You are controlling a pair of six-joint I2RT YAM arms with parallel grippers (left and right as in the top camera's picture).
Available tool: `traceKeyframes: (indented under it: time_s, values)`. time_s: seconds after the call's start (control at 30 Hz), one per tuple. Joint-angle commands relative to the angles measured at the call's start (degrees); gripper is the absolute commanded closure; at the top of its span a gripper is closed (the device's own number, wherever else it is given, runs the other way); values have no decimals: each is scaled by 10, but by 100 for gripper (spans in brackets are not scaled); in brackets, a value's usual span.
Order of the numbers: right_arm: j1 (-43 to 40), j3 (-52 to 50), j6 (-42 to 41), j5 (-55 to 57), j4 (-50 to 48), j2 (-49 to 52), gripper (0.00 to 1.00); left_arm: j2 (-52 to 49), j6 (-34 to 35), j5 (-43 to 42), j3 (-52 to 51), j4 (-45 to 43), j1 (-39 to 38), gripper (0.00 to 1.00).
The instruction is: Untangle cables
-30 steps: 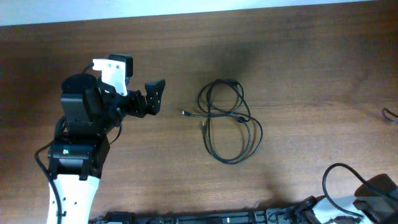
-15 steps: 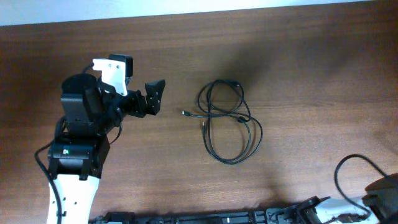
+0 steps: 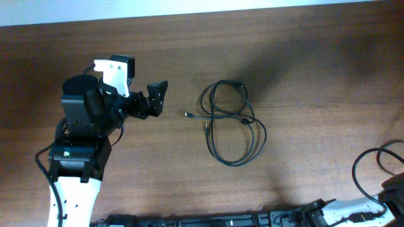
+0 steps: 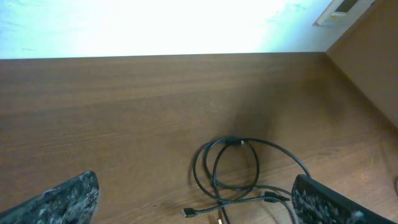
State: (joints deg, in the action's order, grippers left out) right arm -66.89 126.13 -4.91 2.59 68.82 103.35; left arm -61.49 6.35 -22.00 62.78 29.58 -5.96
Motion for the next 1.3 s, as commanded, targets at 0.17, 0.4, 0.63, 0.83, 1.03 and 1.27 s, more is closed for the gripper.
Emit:
traceKeyframes:
  time_s: [0.17, 0.4, 0.63, 0.83, 1.03, 1.27]
  values:
    - [-3, 5, 0, -14, 22, -6, 43, 3, 5, 4, 0, -1, 2, 1]
    - [-3, 5, 0, -187, 41, -6, 22, 3, 5, 4, 0, -1, 2, 1]
    - [12, 3, 0, -275, 106, -6, 21, 3, 5, 4, 0, -1, 2, 1]
    - [85, -35, 3, -275, 110, -5, 15, 3, 5, 4, 0, -1, 2, 1]
    - [194, -87, 38, -275, 110, -5, 15, 3, 5, 4, 0, -1, 2, 1]
    - [326, -127, 77, -272, 106, -5, 15, 3, 5, 4, 0, -1, 2, 1]
